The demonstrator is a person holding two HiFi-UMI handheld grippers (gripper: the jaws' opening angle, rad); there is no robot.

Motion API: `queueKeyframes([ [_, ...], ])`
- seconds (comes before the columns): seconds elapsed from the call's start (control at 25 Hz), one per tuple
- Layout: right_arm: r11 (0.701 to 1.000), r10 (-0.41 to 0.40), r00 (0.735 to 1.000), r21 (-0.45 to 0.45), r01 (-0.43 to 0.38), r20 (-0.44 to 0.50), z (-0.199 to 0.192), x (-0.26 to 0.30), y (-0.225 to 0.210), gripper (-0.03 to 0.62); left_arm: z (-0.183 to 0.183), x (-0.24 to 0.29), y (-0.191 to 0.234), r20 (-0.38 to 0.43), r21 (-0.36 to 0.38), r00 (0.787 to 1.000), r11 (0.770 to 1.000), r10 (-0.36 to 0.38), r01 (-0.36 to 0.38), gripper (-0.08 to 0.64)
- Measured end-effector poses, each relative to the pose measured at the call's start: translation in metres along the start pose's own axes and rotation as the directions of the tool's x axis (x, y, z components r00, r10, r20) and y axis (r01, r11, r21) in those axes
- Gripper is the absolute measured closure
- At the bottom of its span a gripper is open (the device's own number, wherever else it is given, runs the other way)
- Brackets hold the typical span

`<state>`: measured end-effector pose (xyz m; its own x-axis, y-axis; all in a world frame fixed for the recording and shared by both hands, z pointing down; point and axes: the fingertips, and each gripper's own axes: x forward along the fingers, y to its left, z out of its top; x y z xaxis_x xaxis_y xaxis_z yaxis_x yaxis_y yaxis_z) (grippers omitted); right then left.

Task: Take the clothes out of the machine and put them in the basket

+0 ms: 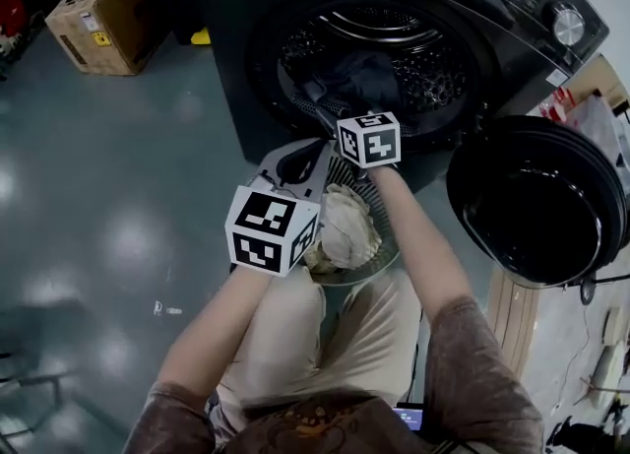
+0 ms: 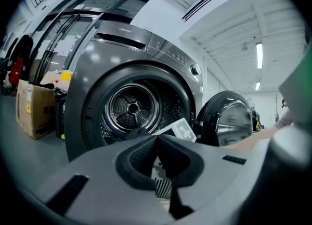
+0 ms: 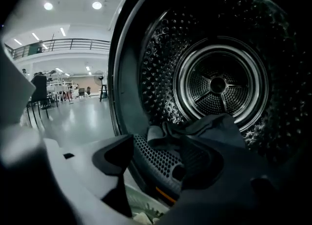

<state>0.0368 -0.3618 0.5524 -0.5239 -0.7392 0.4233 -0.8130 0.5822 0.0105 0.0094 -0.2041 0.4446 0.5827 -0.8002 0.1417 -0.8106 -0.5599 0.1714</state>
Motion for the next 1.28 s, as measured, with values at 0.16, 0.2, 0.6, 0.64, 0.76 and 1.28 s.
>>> queueKeyframes([
  [0.16,1.0,0.007,1.0,0.03,-0.006,-0.006,0.008,0.034,-0.001,0.29,0.002,-0.004,0.003,0.008,-0.016,1.0,1.0,-0.001,0.001,0.554],
  [0.2,1.0,0.005,1.0,0.029,-0.004,-0.02,0.007,0.041,0.0,0.291,0.002,-0.005,0.004,0.01,-0.018,1.0,1.0,0.001,-0.001,0.554],
  [0.6,0.999,-0.015,0.996,0.032,0.017,-0.083,-0.012,0.065,-0.002,0.328,0.001,-0.006,0.011,0.01,-0.041,1.0,0.999,0.001,0.0,0.554],
  [0.64,0.999,-0.017,0.996,0.026,0.019,-0.083,-0.012,0.064,-0.002,0.338,0.001,-0.006,0.011,0.009,-0.042,1.0,0.999,-0.001,0.001,0.554],
  [0.76,0.997,-0.071,0.994,-0.025,0.069,-0.081,-0.012,0.059,-0.008,0.521,0.001,-0.004,0.009,0.008,-0.04,1.0,0.999,-0.006,0.007,0.554],
  [1.28,0.995,-0.04,0.999,-0.091,0.042,0.017,0.024,-0.065,-0.006,0.58,-0.003,0.005,0.001,0.0,-0.008,1.0,1.0,-0.022,0.022,0.554],
])
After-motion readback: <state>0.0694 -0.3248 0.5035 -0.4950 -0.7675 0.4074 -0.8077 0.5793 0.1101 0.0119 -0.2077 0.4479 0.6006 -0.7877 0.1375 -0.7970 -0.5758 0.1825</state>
